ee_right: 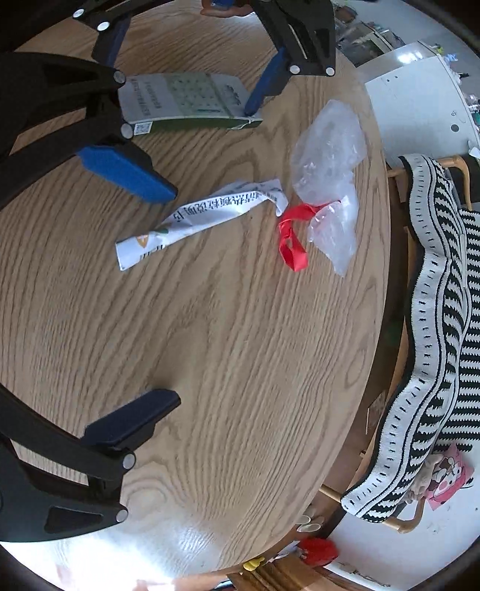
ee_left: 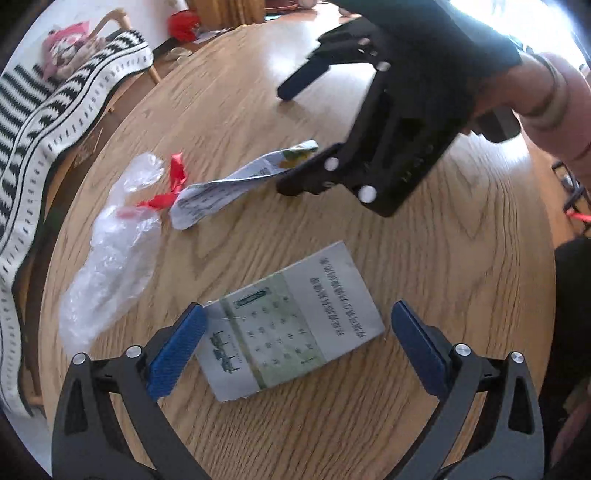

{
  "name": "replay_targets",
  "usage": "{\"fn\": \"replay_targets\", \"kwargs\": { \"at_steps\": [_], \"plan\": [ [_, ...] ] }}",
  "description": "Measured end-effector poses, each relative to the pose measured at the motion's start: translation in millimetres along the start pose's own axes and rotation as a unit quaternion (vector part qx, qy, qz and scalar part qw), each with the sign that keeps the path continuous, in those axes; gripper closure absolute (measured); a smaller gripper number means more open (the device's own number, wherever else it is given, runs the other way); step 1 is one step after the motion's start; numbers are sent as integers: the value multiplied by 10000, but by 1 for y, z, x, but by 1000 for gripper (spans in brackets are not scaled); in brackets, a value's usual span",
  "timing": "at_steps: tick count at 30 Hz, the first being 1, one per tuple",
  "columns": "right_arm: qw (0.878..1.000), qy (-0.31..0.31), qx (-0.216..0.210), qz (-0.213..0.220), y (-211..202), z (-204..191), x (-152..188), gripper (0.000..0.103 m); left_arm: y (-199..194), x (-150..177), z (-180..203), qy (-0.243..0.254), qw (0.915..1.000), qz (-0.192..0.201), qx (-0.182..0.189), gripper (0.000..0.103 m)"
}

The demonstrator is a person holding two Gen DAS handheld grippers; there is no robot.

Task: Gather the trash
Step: 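Grasp green-white box with left gripper while right grasps white paper strip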

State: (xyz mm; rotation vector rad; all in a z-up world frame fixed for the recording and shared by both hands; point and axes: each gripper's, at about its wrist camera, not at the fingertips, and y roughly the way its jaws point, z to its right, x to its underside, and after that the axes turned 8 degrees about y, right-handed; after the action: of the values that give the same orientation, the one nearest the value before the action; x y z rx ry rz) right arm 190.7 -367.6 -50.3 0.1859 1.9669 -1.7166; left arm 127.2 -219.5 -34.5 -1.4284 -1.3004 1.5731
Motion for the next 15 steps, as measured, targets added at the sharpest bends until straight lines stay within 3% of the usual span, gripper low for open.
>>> {"fn": "replay_targets", "kwargs": {
  "at_steps": [3,6,7,10,15],
  "plan": [
    [10000,14,-6,38,-2,1,3,5,-3,4,6,-96,9999,112,81,6],
    [10000,74,24,59,-2,0,4,5,-5,12,8,-409,9989,172,-151,6],
    [9999,105,40,74,-2,0,5,5,-7,19,9,-680,9969,184,-342,6],
    [9998,124,48,116,-3,-3,9,5,-12,27,3,-1370,9889,416,-399,6],
    [9998,165,71,130,-4,-5,10,5,-12,22,5,-2063,9751,562,-595,6]
  ]
}}
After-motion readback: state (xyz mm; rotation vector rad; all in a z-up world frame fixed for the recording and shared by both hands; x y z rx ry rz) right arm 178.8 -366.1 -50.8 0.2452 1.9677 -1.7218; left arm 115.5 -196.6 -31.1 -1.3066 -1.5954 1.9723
